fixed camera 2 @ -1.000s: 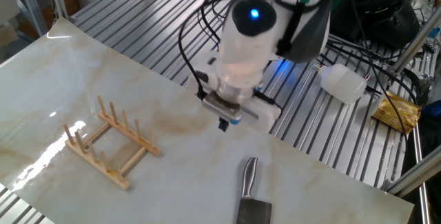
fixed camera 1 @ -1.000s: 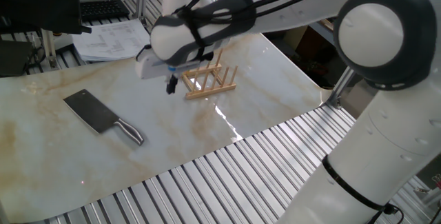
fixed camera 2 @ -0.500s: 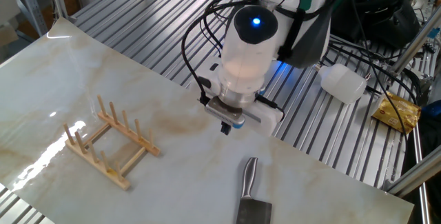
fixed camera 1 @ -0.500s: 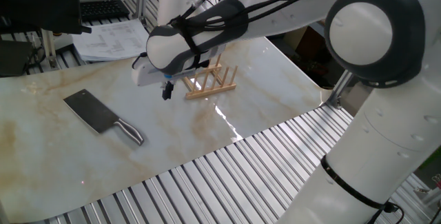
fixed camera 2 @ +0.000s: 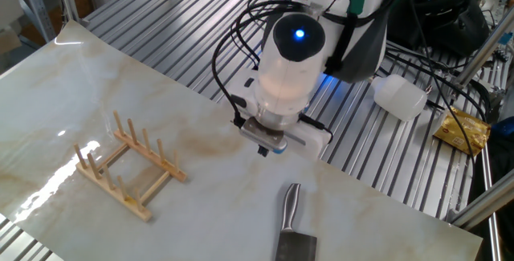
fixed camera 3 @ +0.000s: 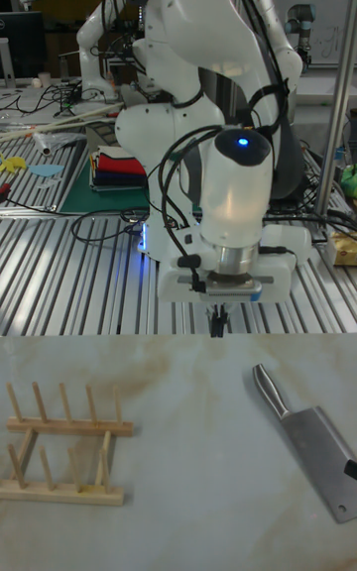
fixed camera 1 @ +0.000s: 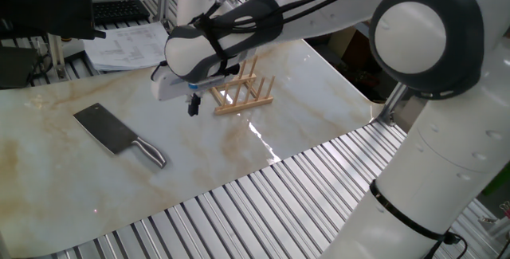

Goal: Put the knife on the knife rack

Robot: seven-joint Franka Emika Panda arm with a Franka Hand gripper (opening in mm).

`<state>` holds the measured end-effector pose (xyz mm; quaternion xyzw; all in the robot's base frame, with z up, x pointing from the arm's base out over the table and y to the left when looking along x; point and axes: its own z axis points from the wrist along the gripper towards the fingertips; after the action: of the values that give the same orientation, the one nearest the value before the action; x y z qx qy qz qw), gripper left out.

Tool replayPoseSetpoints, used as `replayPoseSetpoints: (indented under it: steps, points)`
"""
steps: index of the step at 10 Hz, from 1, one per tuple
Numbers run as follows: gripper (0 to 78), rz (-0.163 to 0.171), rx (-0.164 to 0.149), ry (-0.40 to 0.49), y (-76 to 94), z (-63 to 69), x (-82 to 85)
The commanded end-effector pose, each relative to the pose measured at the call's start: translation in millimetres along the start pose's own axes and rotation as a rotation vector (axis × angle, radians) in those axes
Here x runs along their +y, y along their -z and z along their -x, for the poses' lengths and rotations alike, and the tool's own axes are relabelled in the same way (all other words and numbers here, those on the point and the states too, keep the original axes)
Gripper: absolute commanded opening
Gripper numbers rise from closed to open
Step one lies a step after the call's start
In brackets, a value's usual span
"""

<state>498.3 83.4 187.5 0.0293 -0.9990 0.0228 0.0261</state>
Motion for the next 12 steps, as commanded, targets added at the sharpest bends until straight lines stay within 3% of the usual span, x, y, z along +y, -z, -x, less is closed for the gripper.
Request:
replayPoseSetpoints:
  steps: [1,4,6,12]
  points:
    - [0.0,-0.002,-0.025,0.026,-32.0,16.2,13.2]
    - [0.0,0.003,-0.046,0.053,-65.6,25.9,23.6]
    - [0.0,0.002,-0.05,0.07,-77.5,28.0,34.8]
    - [0.0,0.009,-0.052,0.17,-77.4,27.3,69.8]
